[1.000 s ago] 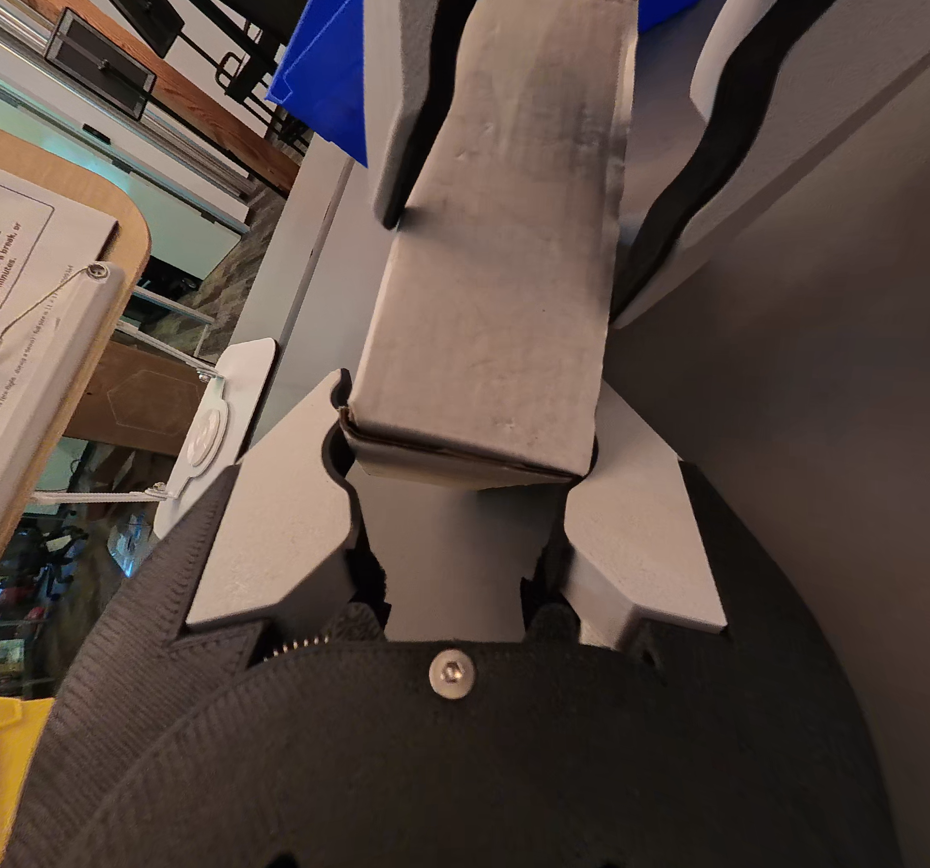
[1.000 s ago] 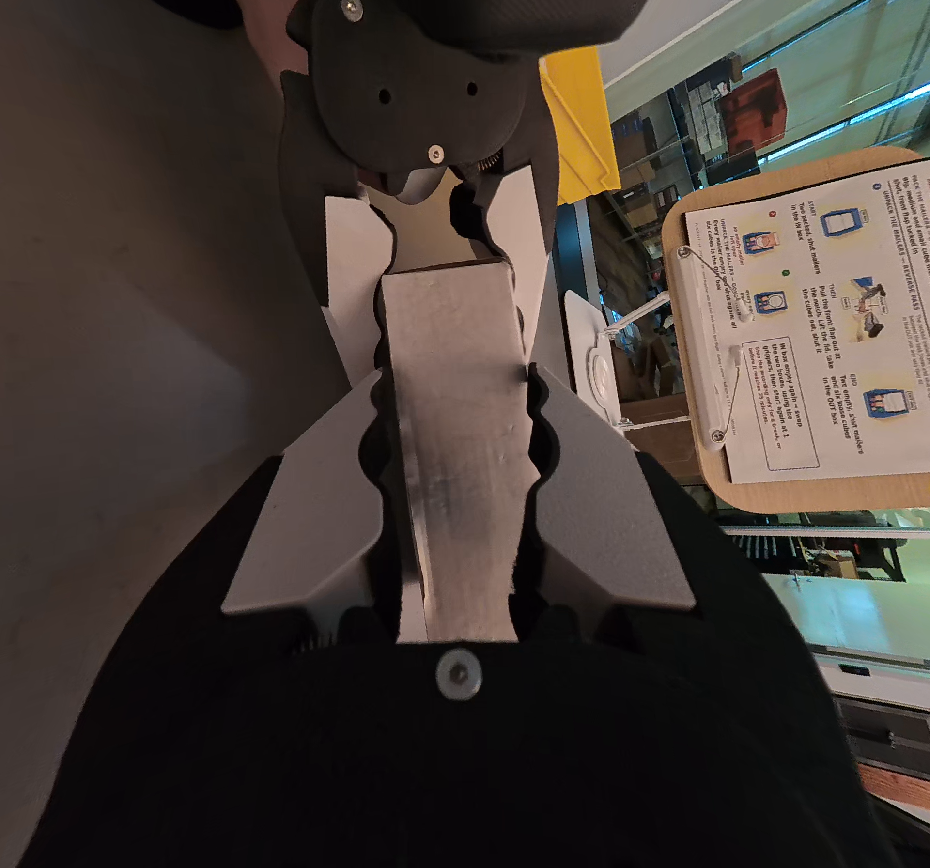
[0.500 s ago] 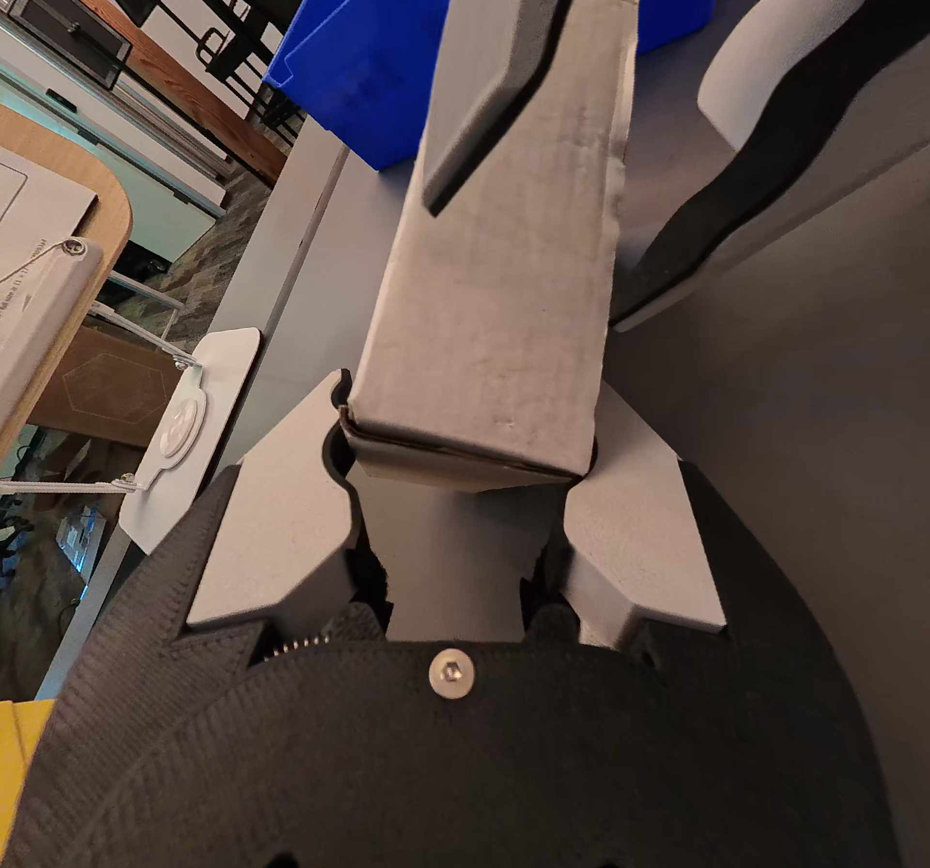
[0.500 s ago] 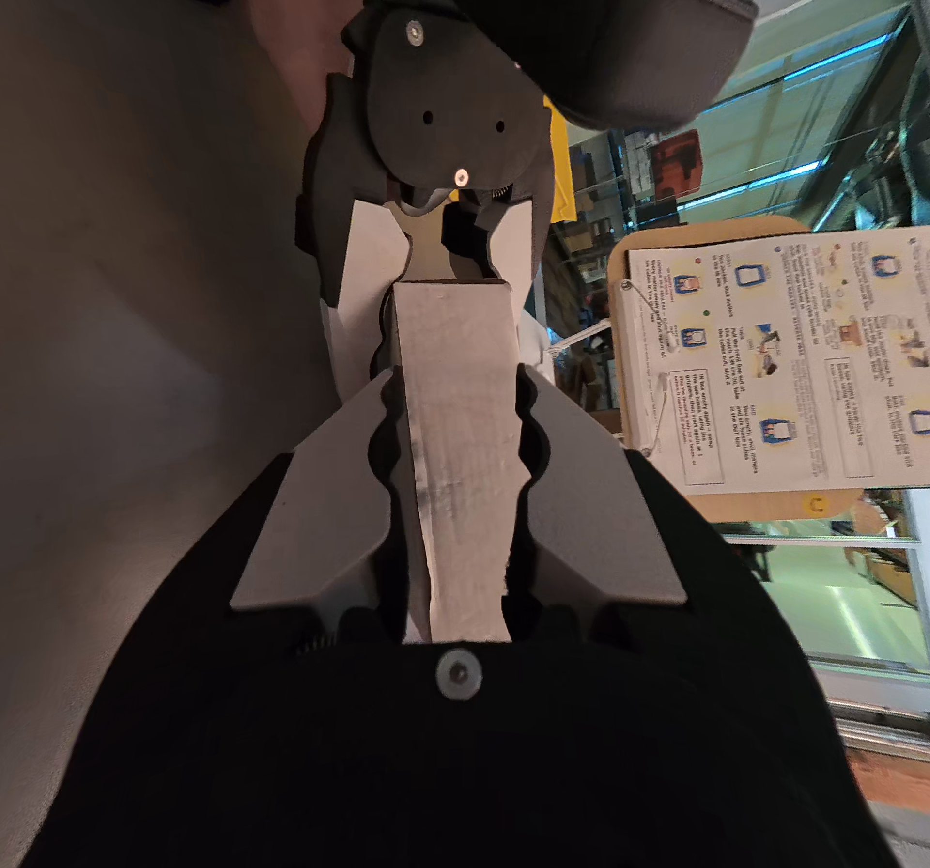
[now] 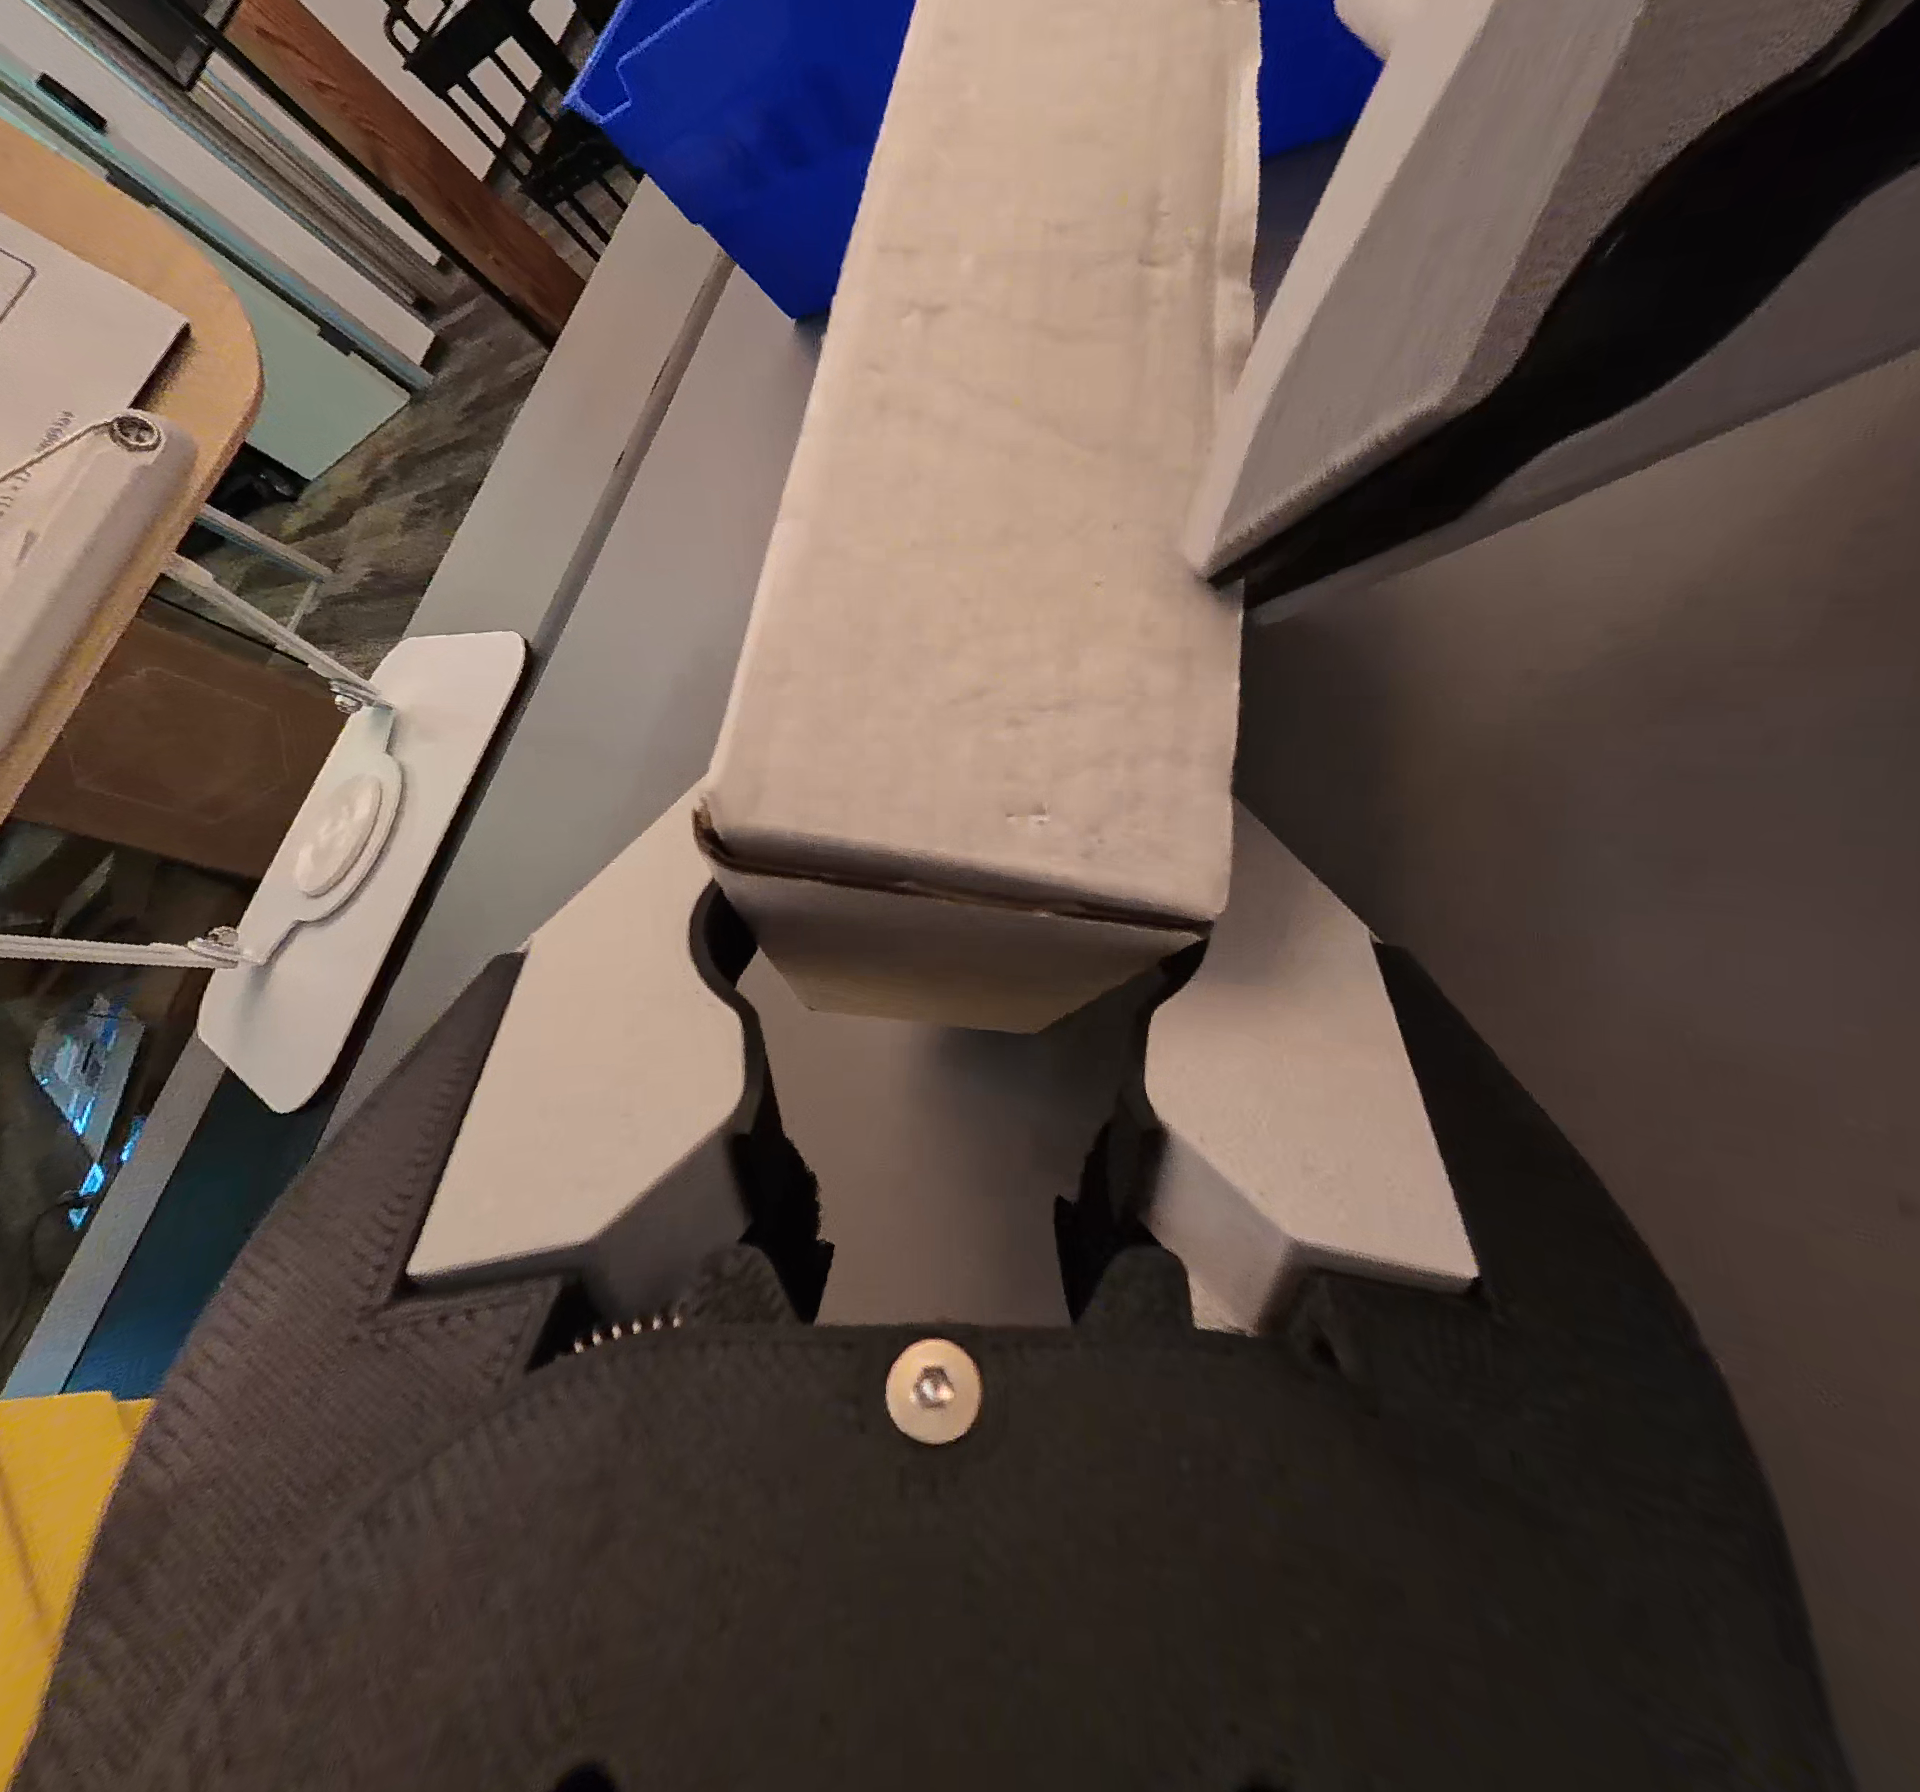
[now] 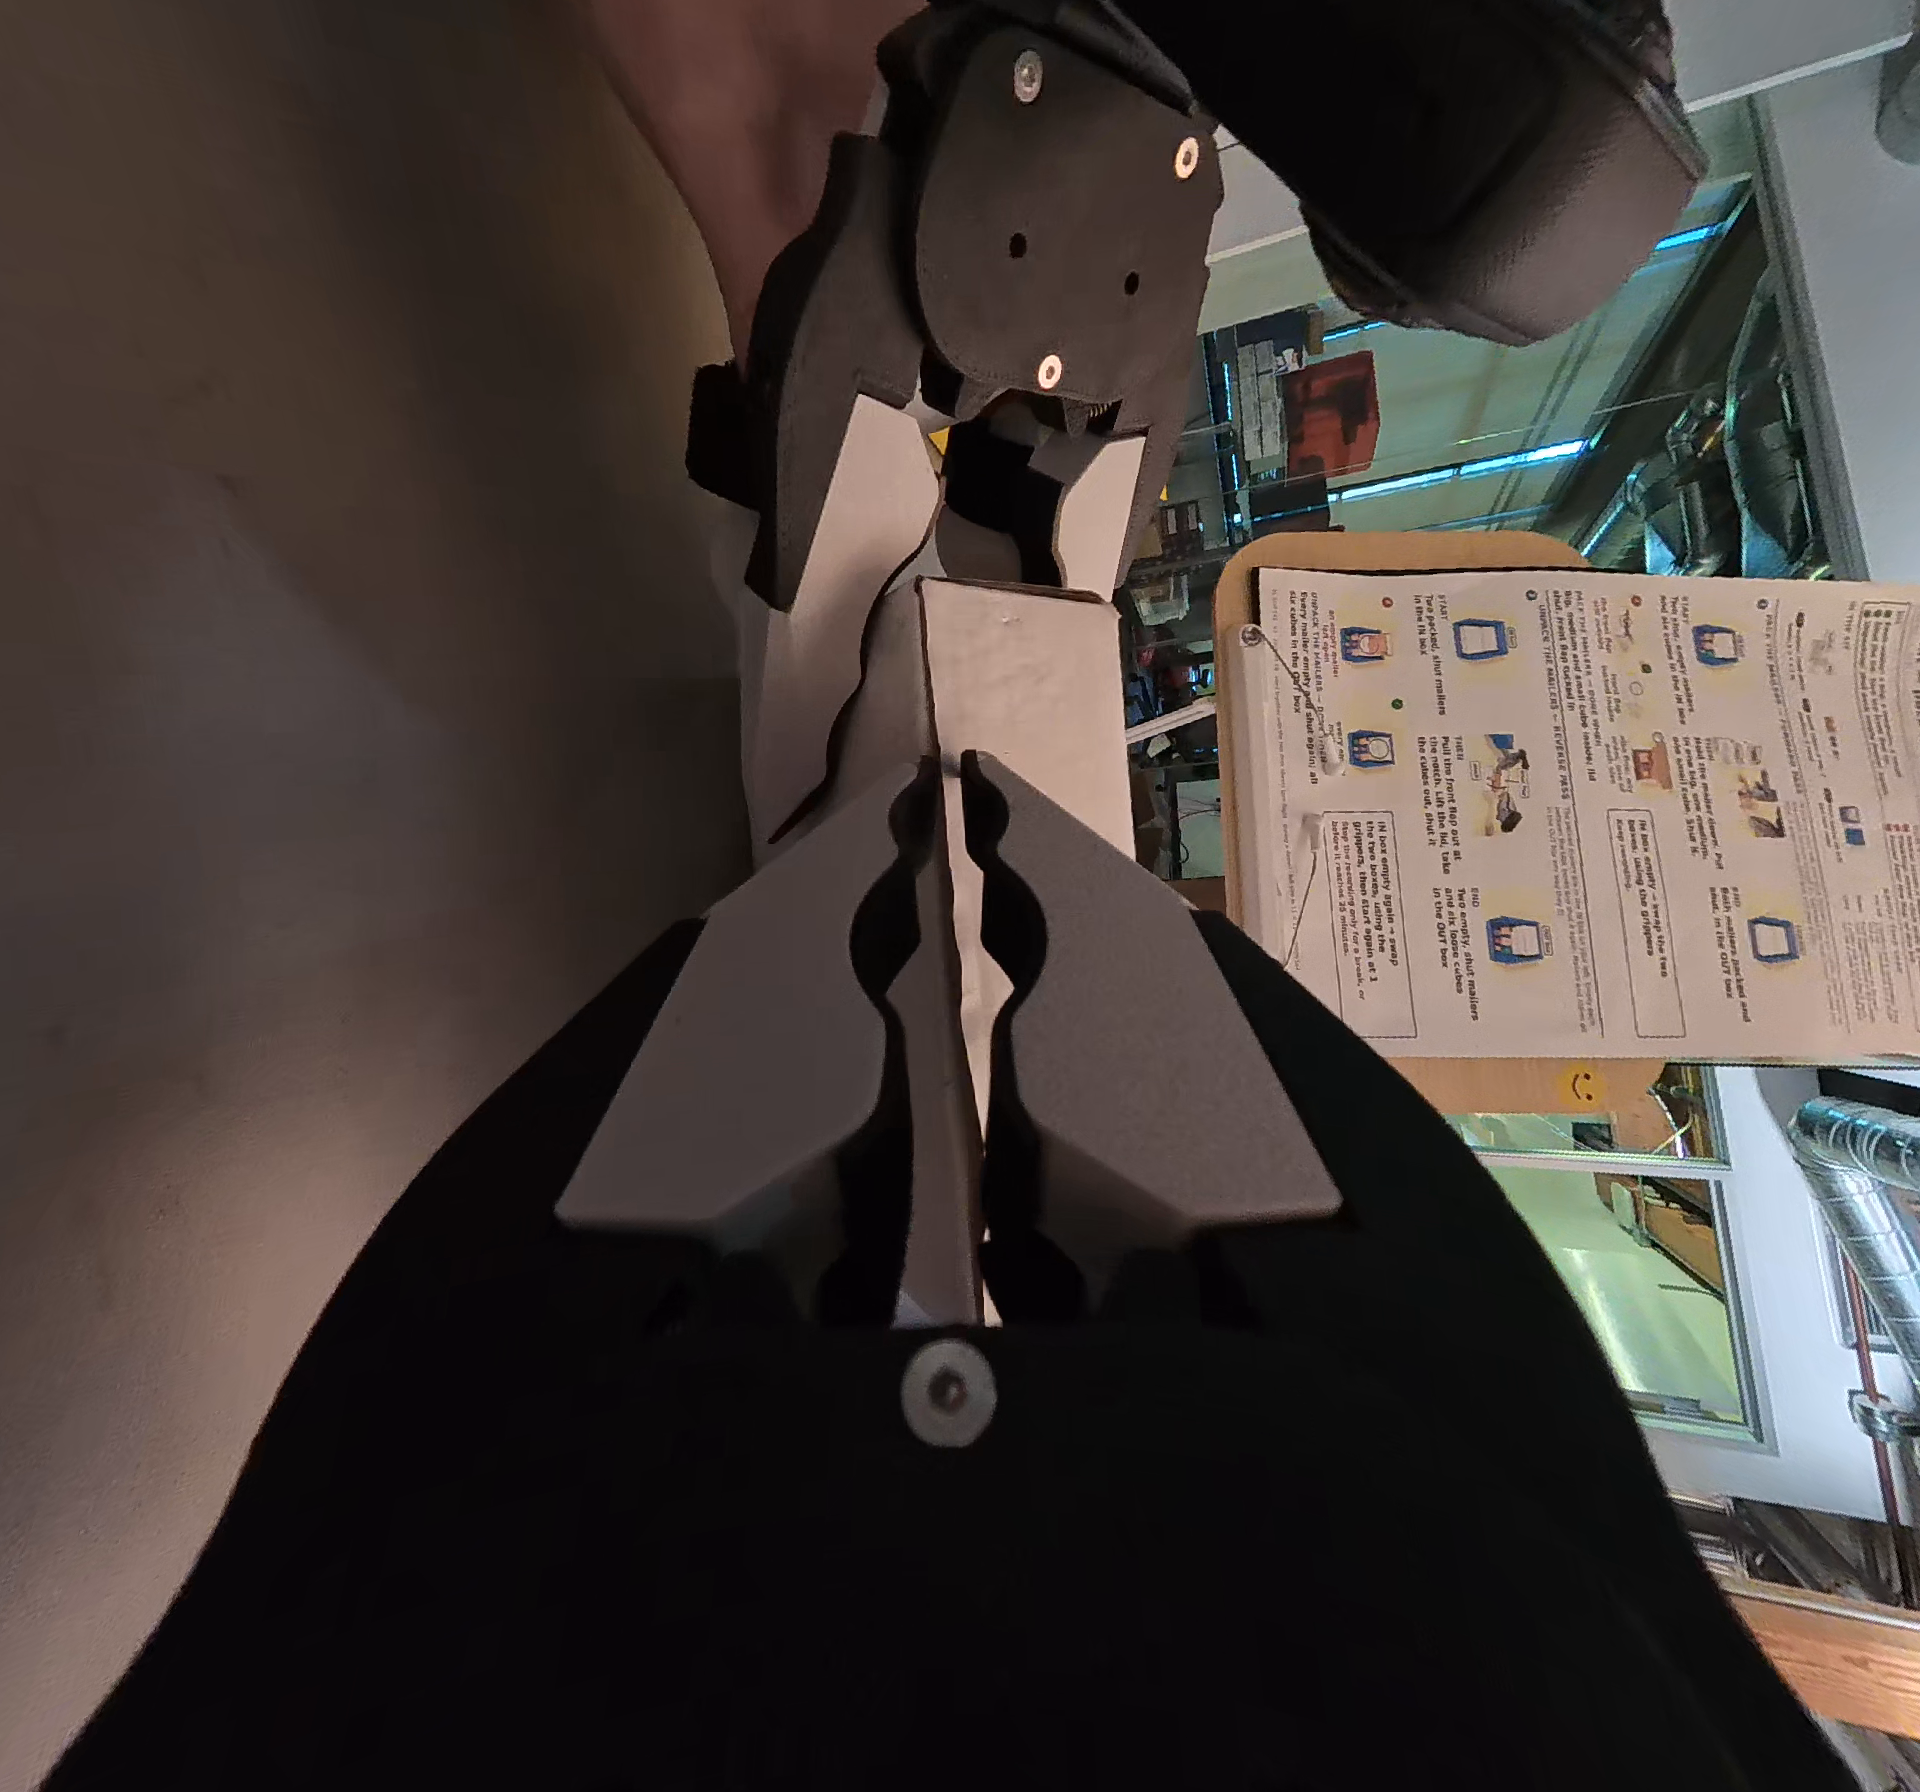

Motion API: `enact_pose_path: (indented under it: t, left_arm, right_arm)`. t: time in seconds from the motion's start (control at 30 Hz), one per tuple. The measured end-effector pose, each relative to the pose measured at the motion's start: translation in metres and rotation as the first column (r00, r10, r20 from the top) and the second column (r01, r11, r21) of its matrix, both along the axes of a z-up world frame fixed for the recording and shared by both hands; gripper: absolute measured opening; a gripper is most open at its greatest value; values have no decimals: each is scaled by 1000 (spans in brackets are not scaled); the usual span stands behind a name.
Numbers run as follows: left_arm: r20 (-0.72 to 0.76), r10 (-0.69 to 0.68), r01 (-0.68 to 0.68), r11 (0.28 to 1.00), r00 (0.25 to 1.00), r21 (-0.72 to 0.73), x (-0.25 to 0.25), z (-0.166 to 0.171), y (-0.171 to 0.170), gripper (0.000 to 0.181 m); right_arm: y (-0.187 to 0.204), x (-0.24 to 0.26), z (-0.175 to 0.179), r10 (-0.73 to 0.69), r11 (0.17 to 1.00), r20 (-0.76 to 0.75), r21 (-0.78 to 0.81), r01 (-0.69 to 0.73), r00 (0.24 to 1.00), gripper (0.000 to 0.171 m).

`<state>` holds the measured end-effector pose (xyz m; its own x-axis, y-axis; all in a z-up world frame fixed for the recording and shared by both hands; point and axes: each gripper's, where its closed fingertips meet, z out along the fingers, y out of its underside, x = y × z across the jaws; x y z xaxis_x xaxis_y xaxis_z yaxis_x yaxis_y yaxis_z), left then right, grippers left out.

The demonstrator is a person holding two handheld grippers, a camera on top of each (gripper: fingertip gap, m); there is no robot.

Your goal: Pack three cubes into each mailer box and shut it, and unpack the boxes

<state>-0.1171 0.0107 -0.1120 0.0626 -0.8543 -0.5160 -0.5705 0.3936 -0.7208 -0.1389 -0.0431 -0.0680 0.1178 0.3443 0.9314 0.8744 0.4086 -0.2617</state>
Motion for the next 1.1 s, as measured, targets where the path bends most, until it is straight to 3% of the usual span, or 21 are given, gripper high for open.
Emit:
enact_pose_path:
  t: [0.57,0.77,1.1]
  left_arm:
    - [-17,25,-25,1000,1000,-5,-1,0,5,75]
    - [-15,19,-19,1000,1000,-9,-1,-1,3,75]
    - [-26,10,-9,1000,1000,25,-1,-2,2,75]
  right_arm:
    - [2,1,10,-38,996,-23,81,40,999,1]
    - [10,9,4,-61,998,-42,-1,61,997,28]
    - [3,5,2,-30,997,-76,-68,25,997,20]
